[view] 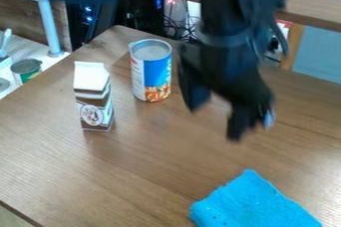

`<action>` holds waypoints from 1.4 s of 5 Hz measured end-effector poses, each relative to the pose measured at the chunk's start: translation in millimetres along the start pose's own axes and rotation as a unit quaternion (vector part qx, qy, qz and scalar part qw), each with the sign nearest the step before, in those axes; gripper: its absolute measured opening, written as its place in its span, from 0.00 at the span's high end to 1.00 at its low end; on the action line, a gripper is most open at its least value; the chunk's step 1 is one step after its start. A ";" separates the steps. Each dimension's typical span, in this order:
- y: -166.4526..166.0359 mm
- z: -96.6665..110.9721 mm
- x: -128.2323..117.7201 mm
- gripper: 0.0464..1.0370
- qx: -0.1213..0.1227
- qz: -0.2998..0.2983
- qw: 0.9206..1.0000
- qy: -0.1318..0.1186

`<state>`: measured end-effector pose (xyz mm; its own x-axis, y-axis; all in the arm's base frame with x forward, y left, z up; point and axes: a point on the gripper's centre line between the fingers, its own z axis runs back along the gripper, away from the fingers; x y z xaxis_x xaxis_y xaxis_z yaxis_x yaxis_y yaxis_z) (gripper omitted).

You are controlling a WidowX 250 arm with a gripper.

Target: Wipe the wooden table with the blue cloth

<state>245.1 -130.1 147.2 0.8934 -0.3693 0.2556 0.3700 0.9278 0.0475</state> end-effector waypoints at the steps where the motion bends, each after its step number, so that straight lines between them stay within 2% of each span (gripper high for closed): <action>1: -33.3 -25.6 -11.5 0.03 -0.004 -0.015 1.000 0.012; 2: -49.1 -55.1 -18.9 0.03 0.001 -0.013 1.000 0.017; 3: -51.7 -81.6 -22.2 0.03 0.020 -0.032 0.999 0.026; 4: -49.4 -95.0 -30.5 0.03 0.020 -0.051 0.998 0.014; 5: -51.4 -102.3 -33.1 0.03 0.007 -0.057 0.998 -0.006; 6: -51.5 -107.5 -33.5 0.03 0.000 -0.056 0.998 -0.031; 7: -48.5 -113.8 -32.5 0.03 -0.005 -0.045 0.998 -0.040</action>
<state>227.1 -169.1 26.7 0.8337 -0.4446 0.3277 0.4502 0.8907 0.0632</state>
